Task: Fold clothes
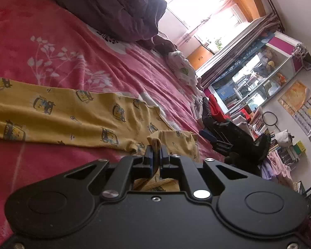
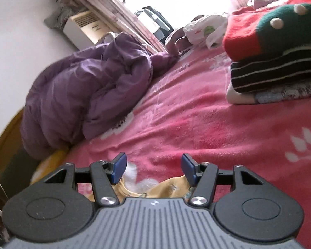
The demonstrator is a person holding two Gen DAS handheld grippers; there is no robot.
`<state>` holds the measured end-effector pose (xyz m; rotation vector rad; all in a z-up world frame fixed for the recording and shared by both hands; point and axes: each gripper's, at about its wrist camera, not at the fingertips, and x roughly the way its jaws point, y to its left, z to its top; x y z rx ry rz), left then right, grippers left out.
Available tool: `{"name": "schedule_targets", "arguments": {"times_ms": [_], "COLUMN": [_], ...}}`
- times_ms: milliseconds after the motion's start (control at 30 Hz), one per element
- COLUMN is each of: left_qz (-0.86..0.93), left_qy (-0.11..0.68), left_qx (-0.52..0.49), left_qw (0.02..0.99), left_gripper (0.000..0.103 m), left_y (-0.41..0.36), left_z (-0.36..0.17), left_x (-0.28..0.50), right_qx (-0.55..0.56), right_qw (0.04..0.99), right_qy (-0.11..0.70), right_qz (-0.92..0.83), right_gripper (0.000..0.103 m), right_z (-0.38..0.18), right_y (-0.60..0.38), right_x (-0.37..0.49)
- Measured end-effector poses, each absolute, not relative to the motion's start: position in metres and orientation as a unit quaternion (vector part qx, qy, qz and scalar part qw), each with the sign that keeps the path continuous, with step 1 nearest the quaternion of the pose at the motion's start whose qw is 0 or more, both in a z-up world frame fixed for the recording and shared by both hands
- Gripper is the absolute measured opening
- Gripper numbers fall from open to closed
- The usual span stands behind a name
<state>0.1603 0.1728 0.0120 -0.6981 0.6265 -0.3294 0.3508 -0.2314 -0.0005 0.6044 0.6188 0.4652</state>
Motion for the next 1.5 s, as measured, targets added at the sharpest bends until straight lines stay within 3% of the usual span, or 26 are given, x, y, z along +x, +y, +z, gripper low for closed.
{"name": "schedule_targets", "arguments": {"times_ms": [167, 300, 500, 900, 967, 1033, 1100, 1200, 1467, 1500], "left_qz": [-0.169, -0.202, -0.292, -0.407, -0.417, -0.422, -0.425, -0.432, -0.445, -0.445], "left_qy": [0.284, 0.262, 0.232, 0.268, 0.27, 0.271, 0.273, 0.272, 0.276, 0.277], "left_qx": [-0.327, -0.294, -0.179, -0.021, -0.01, 0.003, 0.008, 0.025, 0.075, 0.08], "left_qw": [0.885, 0.897, 0.91, 0.873, 0.868, 0.865, 0.863, 0.859, 0.849, 0.848], "left_gripper": [0.003, 0.003, 0.003, 0.003, 0.003, 0.003, 0.003, 0.003, 0.003, 0.003], "left_y": [0.168, 0.152, 0.101, 0.007, -0.001, -0.008, -0.014, -0.022, -0.021, -0.02], "left_z": [0.018, 0.031, 0.049, 0.025, 0.023, 0.02, 0.017, 0.016, 0.015, 0.014], "left_x": [0.158, 0.154, 0.136, 0.118, 0.115, 0.114, 0.114, 0.112, 0.103, 0.103], "right_qx": [0.273, 0.333, 0.372, 0.438, 0.444, 0.447, 0.436, 0.409, 0.393, 0.392], "right_qw": [0.881, 0.86, 0.826, 0.803, 0.802, 0.802, 0.808, 0.824, 0.832, 0.835], "right_qy": [0.332, 0.32, 0.363, 0.359, 0.356, 0.353, 0.352, 0.352, 0.366, 0.362], "right_qz": [0.196, 0.216, 0.219, 0.184, 0.181, 0.18, 0.181, 0.173, 0.137, 0.135], "right_gripper": [0.056, 0.057, 0.06, 0.061, 0.057, 0.039, 0.031, 0.027, 0.026, 0.017], "right_z": [-0.011, -0.001, -0.001, -0.018, -0.02, -0.02, -0.017, -0.012, -0.022, -0.022], "right_y": [-0.224, -0.231, -0.23, -0.24, -0.241, -0.241, -0.24, -0.237, -0.242, -0.243], "right_x": [0.355, 0.339, 0.324, 0.318, 0.317, 0.317, 0.32, 0.324, 0.323, 0.322]}}
